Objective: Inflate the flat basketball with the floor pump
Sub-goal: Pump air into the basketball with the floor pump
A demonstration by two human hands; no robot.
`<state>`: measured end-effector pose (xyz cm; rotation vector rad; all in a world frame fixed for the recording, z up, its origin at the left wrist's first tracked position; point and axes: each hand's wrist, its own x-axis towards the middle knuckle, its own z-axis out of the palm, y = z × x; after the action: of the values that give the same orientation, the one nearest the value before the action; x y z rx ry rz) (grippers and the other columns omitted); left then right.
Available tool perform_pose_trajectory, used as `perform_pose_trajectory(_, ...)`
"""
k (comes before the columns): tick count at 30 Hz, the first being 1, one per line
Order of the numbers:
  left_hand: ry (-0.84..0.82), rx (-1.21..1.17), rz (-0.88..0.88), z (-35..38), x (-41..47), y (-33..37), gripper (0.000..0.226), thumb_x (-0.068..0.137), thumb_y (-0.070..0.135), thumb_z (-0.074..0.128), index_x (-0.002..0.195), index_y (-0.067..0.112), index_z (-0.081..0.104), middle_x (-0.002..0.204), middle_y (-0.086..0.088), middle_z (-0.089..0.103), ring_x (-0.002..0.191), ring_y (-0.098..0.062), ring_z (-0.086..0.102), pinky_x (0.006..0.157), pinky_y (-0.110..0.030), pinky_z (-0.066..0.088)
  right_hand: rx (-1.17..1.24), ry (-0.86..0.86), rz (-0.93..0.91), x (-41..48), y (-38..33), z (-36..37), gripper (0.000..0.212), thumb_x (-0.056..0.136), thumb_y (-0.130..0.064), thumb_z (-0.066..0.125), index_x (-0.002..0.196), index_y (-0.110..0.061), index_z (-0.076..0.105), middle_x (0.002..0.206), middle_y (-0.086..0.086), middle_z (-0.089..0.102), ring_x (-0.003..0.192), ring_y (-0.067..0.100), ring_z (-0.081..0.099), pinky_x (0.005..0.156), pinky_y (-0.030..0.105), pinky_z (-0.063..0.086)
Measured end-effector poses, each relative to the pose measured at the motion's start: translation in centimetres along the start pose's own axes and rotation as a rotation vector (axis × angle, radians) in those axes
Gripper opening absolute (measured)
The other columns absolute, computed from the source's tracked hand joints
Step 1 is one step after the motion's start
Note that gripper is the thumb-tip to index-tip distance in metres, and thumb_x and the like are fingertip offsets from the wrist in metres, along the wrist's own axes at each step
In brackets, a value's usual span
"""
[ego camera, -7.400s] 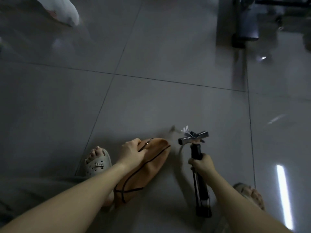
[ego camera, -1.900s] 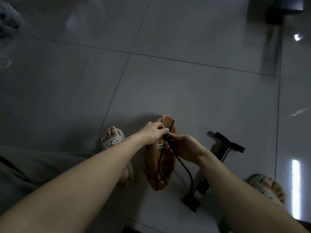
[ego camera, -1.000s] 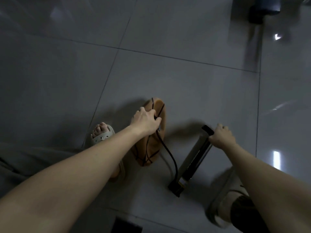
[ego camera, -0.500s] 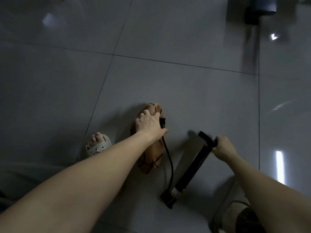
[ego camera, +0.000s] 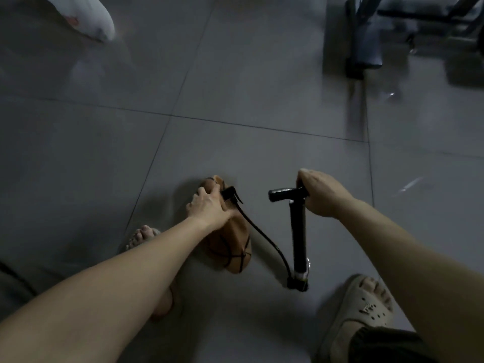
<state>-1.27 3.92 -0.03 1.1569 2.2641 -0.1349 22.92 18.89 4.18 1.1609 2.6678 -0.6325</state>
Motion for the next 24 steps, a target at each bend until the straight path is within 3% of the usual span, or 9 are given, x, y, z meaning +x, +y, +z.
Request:
perform_pose_trajectory(2,-0.003,-0.017,0.177,-1.8,-1.1,2.1,0.09,0.08,0.064,0.07,0.153,0.028,0.031,0.149,-0.012,0.036,0.137,-0.035,0.038,0.111,-0.048,0.037,-0.073,-0.078,0.003,-1.0,-0.3,-0.8,0.022,0.086,-0.014,0.062,0.1,-0.017,0.046,0.099,0.005,0.055,0.09,0.029,0.056,0.072,0.032,0.036)
perform_pose_trajectory(5,-0.278,-0.248,0.543,-4.1,-3.8,6.9,0.079,0.081,0.033,0.076,0.151,0.033,0.038,0.141,0.001,0.048,0.124,-0.015,0.051,0.107,-0.033,0.044,-0.092,-0.118,0.036,-2.9,-0.4,-2.2,0.021,0.087,-0.015,0.061,0.1,-0.017,0.045,0.1,0.004,0.054,0.09,0.028,0.055,0.072,0.032,0.036)
perform_pose_trajectory(7,-0.372,-0.269,0.61,-4.9,-5.2,9.7,0.072,0.081,0.035,0.076,0.146,0.036,0.042,0.127,0.007,0.059,0.112,-0.011,0.059,0.099,-0.034,0.051,-0.043,-0.077,0.061,-3.7,-0.5,-2.6,0.02,0.087,-0.011,0.06,0.1,-0.016,0.046,0.099,0.005,0.055,0.084,0.025,0.052,0.071,0.032,0.037)
perform_pose_trajectory(9,-0.265,-0.199,0.644,-5.3,-5.9,11.4,0.055,0.087,0.043,0.072,0.136,0.033,0.048,0.115,0.007,0.064,0.104,-0.016,0.063,0.09,-0.037,0.053,-0.026,0.0,0.03,-4.2,-0.9,-2.9,0.022,0.086,-0.007,0.059,0.098,-0.017,0.043,0.095,0.002,0.05,0.079,0.021,0.048,0.069,0.03,0.035)
perform_pose_trajectory(12,-0.056,-0.103,0.725,-5.8,-6.7,11.0,0.028,0.099,0.038,0.059,0.123,0.023,0.053,0.105,0.0,0.067,0.098,-0.024,0.065,0.082,-0.042,0.052,-0.001,0.147,-0.051,-5.0,-1.8,-2.9,0.027,0.085,-0.003,0.058,0.094,-0.019,0.039,0.092,0.0,0.046,0.075,0.019,0.046,0.067,0.03,0.036)
perform_pose_trajectory(15,-0.002,-0.087,0.838,-5.6,-7.7,9.4,0.024,0.103,0.031,0.054,0.124,0.021,0.049,0.107,-0.004,0.069,0.094,-0.023,0.066,0.08,-0.038,0.051,0.017,0.107,-0.078,-5.7,-2.4,-2.9,0.027,0.084,-0.004,0.06,0.095,-0.019,0.04,0.091,-0.001,0.048,0.075,0.019,0.049,0.067,0.034,0.046)
perform_pose_trajectory(17,-0.014,-0.063,0.849,-5.6,-8.2,9.0,0.025,0.104,0.03,0.053,0.126,0.02,0.046,0.103,-0.004,0.068,0.091,-0.024,0.065,0.075,-0.035,0.046,0.124,-0.014,0.046,-5.7,-1.6,-3.5,0.032,0.083,-0.005,0.064,0.104,-0.018,0.044,0.093,0.0,0.052,0.079,0.02,0.054,0.069,0.036,0.052)
perform_pose_trajectory(21,-0.062,0.004,0.722,-6.0,-7.5,8.5,0.039,0.102,0.033,0.049,0.135,0.016,0.035,0.097,-0.004,0.06,0.089,-0.029,0.063,0.077,-0.039,0.046,0.438,-0.23,0.543,-6.5,2.4,-1.8,0.026,0.092,-0.001,0.054,0.117,-0.007,0.053,0.103,0.017,0.062,0.09,0.031,0.066,0.078,0.046,0.061)
perform_pose_trajectory(24,-0.105,0.001,0.729,-5.7,-7.0,7.5,0.038,0.1,0.038,0.052,0.13,0.024,0.032,0.098,-0.004,0.065,0.084,-0.024,0.065,0.077,-0.041,0.053,0.453,-0.401,0.609,-7.5,2.6,3.8,0.029,0.097,0.003,0.042,0.116,-0.001,0.064,0.112,0.017,0.064,0.079,0.023,0.064,0.078,0.035,0.059)
